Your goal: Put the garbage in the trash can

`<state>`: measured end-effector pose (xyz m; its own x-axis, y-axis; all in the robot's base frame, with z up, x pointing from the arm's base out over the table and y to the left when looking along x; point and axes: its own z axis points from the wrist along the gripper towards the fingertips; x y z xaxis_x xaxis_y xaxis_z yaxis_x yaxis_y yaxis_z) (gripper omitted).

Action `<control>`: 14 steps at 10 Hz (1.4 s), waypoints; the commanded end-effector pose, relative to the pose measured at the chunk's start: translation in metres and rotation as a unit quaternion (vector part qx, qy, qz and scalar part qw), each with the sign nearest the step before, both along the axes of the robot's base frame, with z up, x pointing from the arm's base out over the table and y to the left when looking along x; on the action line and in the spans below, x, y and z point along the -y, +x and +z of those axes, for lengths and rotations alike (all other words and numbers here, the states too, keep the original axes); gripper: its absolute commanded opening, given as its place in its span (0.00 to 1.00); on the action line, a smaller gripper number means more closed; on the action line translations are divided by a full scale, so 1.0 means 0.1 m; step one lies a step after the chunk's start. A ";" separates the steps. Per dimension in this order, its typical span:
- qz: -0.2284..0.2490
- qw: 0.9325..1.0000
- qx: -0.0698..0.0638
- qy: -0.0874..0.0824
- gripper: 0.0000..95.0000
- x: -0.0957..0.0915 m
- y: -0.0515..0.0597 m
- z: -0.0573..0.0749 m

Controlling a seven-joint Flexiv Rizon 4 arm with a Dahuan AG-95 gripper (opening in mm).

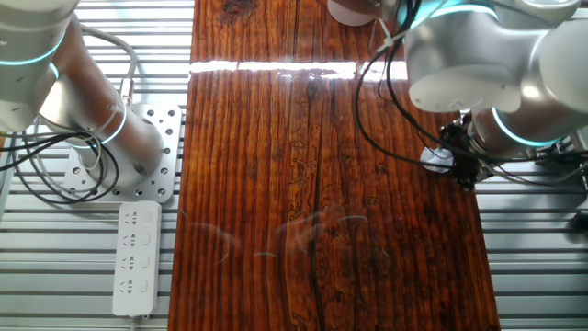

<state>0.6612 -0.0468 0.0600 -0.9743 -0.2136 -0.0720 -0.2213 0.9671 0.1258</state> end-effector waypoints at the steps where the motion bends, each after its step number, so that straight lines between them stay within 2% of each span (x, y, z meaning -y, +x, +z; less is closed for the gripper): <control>1: 0.011 1.000 0.006 0.000 0.80 -0.03 0.05 -0.06; 3: 0.012 1.000 0.018 0.014 0.80 -0.13 0.03 -0.21; 5: 0.008 1.000 0.009 0.000 0.80 -0.21 0.01 -0.25; 7: 0.022 1.000 -0.011 -0.002 0.80 -0.17 -0.01 -0.30; 9: 0.041 0.999 -0.010 0.002 0.80 -0.12 -0.06 -0.37; 12: 0.043 0.999 -0.015 0.002 0.80 -0.13 -0.10 -0.41; 13: 0.040 0.999 -0.018 0.001 0.60 -0.14 -0.11 -0.42; 14: 0.035 0.999 -0.022 0.001 0.60 -0.15 -0.11 -0.42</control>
